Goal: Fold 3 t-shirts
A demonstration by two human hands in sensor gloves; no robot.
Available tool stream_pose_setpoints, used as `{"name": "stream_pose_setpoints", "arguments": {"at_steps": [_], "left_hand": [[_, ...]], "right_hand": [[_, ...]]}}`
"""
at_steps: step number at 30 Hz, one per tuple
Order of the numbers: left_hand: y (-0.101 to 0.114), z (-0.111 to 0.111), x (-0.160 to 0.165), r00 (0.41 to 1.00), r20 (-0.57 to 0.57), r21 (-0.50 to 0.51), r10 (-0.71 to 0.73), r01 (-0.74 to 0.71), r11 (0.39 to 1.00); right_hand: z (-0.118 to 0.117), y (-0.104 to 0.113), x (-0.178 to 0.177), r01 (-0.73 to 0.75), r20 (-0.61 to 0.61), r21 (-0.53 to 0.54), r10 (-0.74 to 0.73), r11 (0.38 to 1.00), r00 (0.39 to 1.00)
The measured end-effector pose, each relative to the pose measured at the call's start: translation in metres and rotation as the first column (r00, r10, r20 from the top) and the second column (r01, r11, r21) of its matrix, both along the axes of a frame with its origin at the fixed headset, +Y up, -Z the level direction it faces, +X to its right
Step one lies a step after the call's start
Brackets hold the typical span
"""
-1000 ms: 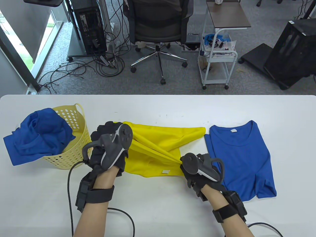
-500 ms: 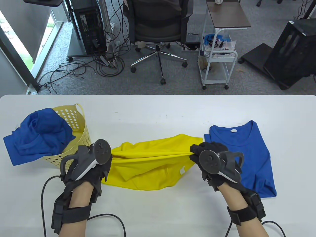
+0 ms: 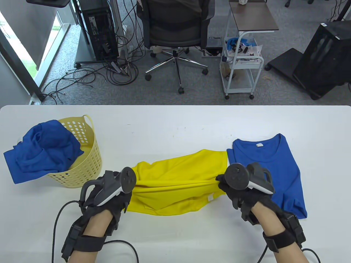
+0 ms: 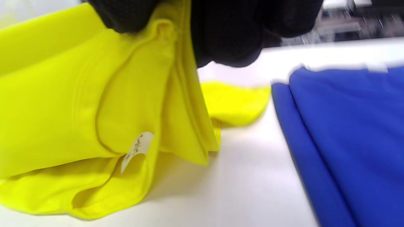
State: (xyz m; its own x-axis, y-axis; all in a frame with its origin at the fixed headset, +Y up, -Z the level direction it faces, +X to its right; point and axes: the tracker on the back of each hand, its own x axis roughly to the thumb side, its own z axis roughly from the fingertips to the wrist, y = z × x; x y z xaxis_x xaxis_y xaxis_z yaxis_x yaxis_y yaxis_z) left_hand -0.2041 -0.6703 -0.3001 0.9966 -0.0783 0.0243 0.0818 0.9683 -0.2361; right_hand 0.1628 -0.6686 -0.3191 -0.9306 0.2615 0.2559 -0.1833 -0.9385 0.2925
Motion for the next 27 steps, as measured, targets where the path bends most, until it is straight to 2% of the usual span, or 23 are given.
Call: {"name": "stream_pose_setpoints", "arguments": {"at_steps": [1,2,3,4,5,6,7,8,10,11,12,14,15,17,19,20,21,22,23,24,25,27], "left_hand": [[-0.004,-0.015,0.006,1.0,-0.012,0.01,-0.007,0.007,1.0],[-0.002,-0.033,0.011,0.999,-0.041,0.044,-0.035,0.037,0.998],[0.003,-0.044,0.012,0.997,-0.062,0.084,-0.047,0.052,0.995],[0.019,-0.068,0.014,0.993,-0.114,0.185,-0.043,0.064,0.981],[0.044,-0.087,0.013,0.987,-0.163,0.281,0.0,0.047,0.959],[0.061,-0.096,0.013,0.982,-0.184,0.334,0.034,0.03,0.942],[0.097,-0.105,0.014,0.971,-0.215,0.46,0.106,0.005,0.888],[0.135,-0.107,0.014,0.956,-0.229,0.583,0.182,-0.015,0.812],[0.189,-0.098,0.014,0.931,-0.18,0.735,0.316,-0.086,0.673],[0.214,-0.088,0.013,0.922,-0.125,0.796,0.367,-0.127,0.591],[0.231,-0.075,0.011,0.925,-0.067,0.84,0.374,-0.15,0.522],[0.241,-0.055,0.009,0.939,-0.014,0.889,0.345,-0.147,0.434],[0.239,-0.049,0.009,0.946,0.0,0.893,0.323,-0.145,0.426],[0.217,-0.04,0.01,0.967,-0.013,0.884,0.256,-0.108,0.455],[0.175,-0.037,0.011,0.978,-0.032,0.84,0.206,-0.085,0.536],[0.145,-0.039,0.012,0.981,-0.048,0.794,0.19,-0.078,0.603],[0.108,-0.041,0.014,0.984,-0.078,0.7,0.158,-0.058,0.712],[0.09,-0.042,0.015,0.986,-0.09,0.65,0.141,-0.049,0.759],[0.057,-0.044,0.017,0.988,-0.107,0.542,0.107,-0.032,0.84],[0.023,-0.044,0.02,0.989,-0.136,0.406,0.056,0.004,0.914],[-0.006,-0.041,0.023,0.992,-0.125,0.307,0.021,0.019,0.951],[-0.035,-0.035,0.025,0.996,-0.093,0.183,0.008,0.009,0.983]], "right_hand": [[-0.015,-0.005,-0.001,-0.039,0.067,-0.031,0.041,0.999,0.997],[-0.035,-0.005,-0.003,-0.052,0.147,0.049,0.044,0.997,0.988],[-0.043,-0.003,-0.004,-0.061,0.175,0.083,0.046,0.995,0.983],[-0.059,0.008,-0.005,-0.087,0.239,0.177,0.043,0.98,0.97],[-0.072,0.027,-0.005,-0.101,0.298,0.284,0.012,0.954,0.954],[-0.077,0.039,-0.005,-0.101,0.326,0.355,-0.022,0.93,0.945],[-0.081,0.066,-0.006,-0.084,0.35,0.5,-0.112,0.862,0.93],[-0.08,0.096,-0.008,-0.08,0.34,0.637,-0.186,0.767,0.922],[-0.068,0.146,-0.01,-0.149,0.31,0.84,-0.236,0.522,0.921],[-0.058,0.167,-0.007,-0.17,0.282,0.9,-0.239,0.4,0.929],[-0.051,0.179,-0.005,-0.157,0.248,0.93,-0.251,0.332,0.936],[-0.035,0.193,-0.001,-0.105,0.172,0.966,-0.286,0.236,0.943],[-0.029,0.194,0.001,-0.092,0.156,0.97,-0.288,0.223,0.945],[-0.019,0.181,0.005,-0.101,0.155,0.971,-0.244,0.219,0.957],[-0.019,0.148,0.008,-0.125,0.18,0.936,-0.143,0.33,0.973],[-0.021,0.13,0.009,-0.136,0.187,0.905,-0.091,0.403,0.978],[-0.026,0.098,0.008,-0.153,0.188,0.811,-0.003,0.565,0.982],[-0.028,0.088,0.008,-0.161,0.189,0.776,0.019,0.61,0.982],[-0.031,0.063,0.007,-0.19,0.194,0.681,0.076,0.707,0.978],[-0.033,0.037,0.006,-0.197,0.151,0.539,0.136,0.819,0.979],[-0.031,0.009,0.005,-0.215,0.157,0.42,0.163,0.882,0.974],[-0.026,-0.016,0.006,-0.222,0.147,0.34,0.181,0.914,0.972]]}}
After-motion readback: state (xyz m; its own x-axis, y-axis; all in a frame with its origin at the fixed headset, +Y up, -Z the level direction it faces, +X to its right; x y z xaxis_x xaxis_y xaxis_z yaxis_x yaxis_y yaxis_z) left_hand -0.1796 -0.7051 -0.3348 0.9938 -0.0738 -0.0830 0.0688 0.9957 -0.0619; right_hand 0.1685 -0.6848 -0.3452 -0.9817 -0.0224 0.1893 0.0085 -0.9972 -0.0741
